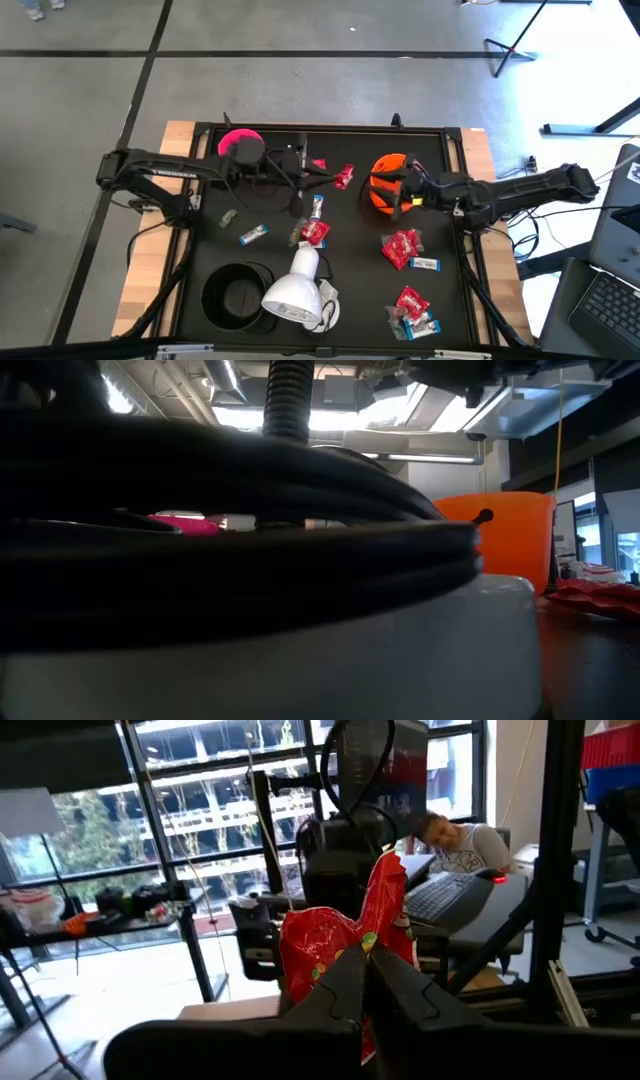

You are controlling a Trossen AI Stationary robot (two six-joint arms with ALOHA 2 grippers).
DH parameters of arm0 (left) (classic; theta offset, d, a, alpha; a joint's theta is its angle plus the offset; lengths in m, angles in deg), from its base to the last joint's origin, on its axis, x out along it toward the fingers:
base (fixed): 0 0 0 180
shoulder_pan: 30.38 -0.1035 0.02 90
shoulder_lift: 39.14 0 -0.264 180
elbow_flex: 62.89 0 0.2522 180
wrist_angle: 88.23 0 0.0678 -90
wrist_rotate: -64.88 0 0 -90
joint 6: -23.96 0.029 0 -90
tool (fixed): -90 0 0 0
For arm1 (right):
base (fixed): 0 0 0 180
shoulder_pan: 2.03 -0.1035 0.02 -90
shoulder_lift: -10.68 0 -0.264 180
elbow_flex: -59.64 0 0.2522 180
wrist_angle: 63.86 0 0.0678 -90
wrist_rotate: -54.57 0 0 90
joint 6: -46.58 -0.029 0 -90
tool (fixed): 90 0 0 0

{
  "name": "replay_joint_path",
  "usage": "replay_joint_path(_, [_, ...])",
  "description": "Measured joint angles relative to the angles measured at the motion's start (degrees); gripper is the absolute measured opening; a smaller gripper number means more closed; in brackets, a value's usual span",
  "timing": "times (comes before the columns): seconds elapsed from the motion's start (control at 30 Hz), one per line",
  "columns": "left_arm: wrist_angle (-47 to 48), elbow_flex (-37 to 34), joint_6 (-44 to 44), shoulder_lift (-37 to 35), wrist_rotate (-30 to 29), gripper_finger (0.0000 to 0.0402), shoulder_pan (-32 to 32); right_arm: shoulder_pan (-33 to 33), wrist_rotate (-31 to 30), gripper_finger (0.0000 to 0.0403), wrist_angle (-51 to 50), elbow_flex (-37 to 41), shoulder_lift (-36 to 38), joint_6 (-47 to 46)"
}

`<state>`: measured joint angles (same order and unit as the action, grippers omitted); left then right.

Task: Sort candy
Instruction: Put the red candy into the orange bucket

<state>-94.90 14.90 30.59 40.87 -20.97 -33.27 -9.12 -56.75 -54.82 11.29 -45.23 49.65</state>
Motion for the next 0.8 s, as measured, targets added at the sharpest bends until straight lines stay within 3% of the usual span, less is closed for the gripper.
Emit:
replay_joint_path(0.33, [0.08,-0.02,-0.65,1.33,0.07,0.0000,0.35,0.00,0.02,0.0154,12.51,0.00,-6.25,4.33])
replay_joint_path(0.57, [0.43,-0.02,-1.57,2.19,0.09,0.0000,0.33,0.00,4.65,0.0154,15.09,0.00,-6.93,4.75])
replay_joint_path(0.8, [0.20,-0.02,-1.61,3.48,7.29,0.0000,0.55,0.00,10.86,0.0154,16.62,0.00,-6.94,4.90])
